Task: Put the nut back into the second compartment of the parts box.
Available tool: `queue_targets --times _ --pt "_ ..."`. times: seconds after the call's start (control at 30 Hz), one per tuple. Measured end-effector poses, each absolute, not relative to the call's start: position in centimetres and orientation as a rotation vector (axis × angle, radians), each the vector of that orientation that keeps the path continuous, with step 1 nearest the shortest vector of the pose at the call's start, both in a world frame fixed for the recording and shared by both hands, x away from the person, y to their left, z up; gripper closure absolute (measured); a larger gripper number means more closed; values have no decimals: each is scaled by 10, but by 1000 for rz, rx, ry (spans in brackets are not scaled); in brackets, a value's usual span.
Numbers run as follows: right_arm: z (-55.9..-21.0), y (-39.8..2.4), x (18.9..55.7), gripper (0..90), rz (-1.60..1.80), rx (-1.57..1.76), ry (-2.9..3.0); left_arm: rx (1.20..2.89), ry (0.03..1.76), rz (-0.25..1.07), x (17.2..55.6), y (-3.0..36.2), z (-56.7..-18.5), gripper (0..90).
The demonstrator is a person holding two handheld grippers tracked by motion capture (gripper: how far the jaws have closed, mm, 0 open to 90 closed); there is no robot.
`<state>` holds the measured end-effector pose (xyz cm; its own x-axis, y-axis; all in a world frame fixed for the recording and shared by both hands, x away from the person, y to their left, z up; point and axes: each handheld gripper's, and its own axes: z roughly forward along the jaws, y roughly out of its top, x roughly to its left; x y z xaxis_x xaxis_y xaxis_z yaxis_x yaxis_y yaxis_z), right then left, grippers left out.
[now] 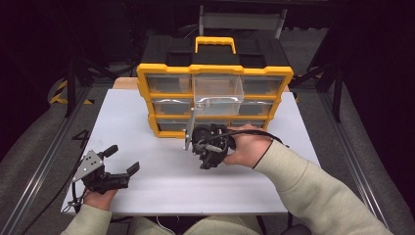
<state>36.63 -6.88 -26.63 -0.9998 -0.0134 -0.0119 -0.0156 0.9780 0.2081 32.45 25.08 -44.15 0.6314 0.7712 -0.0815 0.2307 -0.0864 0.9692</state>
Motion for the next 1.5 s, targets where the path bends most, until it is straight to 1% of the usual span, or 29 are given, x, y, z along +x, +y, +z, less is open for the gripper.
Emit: queue_targets --times 0.13,0.87,1.2,1.5 --pt "-247 -71 369 699 326 -24 3092 1636 846 554 324 251 -441 5" --pt "-172 -79 386 699 360 7 3012 1637 843 554 324 252 -441 5" --pt "-141 -90 410 699 385 89 2976 1638 845 555 324 251 -441 5" --pt "-127 -96 435 699 404 167 2945 1636 843 553 324 252 -441 5"
